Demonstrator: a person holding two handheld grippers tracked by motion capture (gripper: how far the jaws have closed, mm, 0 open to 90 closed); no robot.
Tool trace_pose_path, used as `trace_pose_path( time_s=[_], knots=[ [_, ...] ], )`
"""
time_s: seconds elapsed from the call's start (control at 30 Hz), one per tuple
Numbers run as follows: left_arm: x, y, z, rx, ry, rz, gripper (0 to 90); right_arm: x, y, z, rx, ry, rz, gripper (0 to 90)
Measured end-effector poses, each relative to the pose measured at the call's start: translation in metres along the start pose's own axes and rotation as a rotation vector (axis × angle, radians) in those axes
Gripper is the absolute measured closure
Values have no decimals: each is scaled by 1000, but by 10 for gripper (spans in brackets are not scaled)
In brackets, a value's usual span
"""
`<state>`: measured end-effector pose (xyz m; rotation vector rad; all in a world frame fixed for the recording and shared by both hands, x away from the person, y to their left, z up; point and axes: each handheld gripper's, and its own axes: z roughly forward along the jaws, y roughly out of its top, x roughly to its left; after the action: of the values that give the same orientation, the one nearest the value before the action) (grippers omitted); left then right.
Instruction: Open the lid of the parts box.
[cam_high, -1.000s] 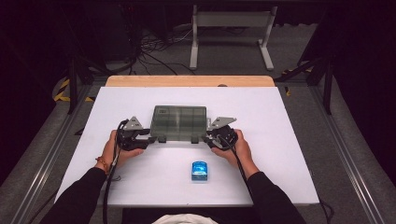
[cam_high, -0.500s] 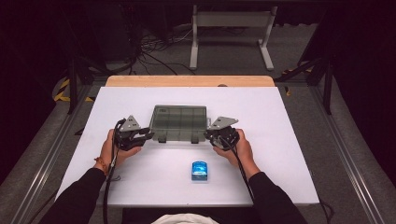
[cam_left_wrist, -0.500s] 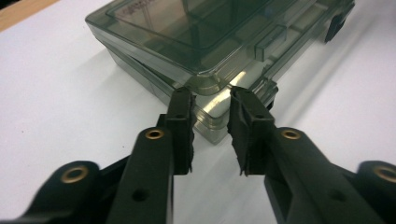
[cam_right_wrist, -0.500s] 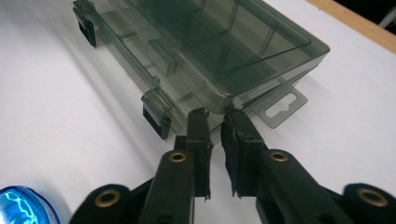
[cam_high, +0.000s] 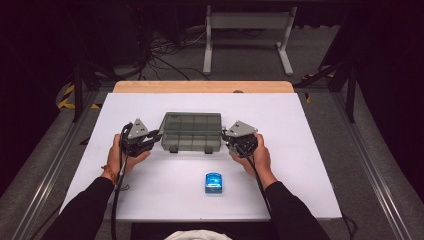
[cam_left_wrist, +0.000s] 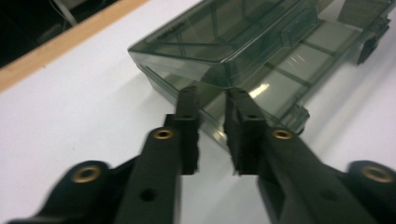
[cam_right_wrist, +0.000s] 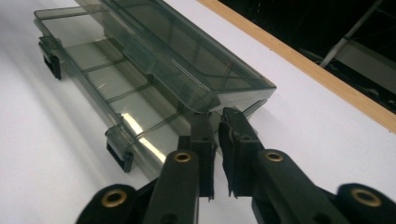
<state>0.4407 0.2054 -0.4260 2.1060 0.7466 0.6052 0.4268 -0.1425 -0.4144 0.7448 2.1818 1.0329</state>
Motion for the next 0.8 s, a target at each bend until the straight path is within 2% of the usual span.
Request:
trace_pose_path(
  time_s=[0.03,0.1,0.13,0.2,0.27,0.43,0.53,0.63,0.8],
  knots=[
    [-1,2,1,-1,10,-7,651,0,0,0,-1,-6,-6,793],
    [-1,6,2,-12,21,-3,648,0,1,0,-5,-17,-7,778],
    [-1,8,2,-18,41,2,637,0,1,0,-10,-17,-3,770],
    [0,12,3,-28,49,-1,607,-1,3,-1,-21,-44,-9,716],
    [-2,15,3,-31,71,10,571,-3,5,-2,-31,-47,-17,712],
    [0,23,2,-41,78,36,576,-6,11,-2,-49,-67,-38,673],
    [2,29,1,-52,88,60,601,-11,21,-3,-41,-55,-13,674],
    [7,36,1,-54,89,61,629,-16,31,-3,-35,-53,-24,687],
    [16,48,-1,-78,94,72,686,-28,43,0,-54,-33,11,726]
  ],
)
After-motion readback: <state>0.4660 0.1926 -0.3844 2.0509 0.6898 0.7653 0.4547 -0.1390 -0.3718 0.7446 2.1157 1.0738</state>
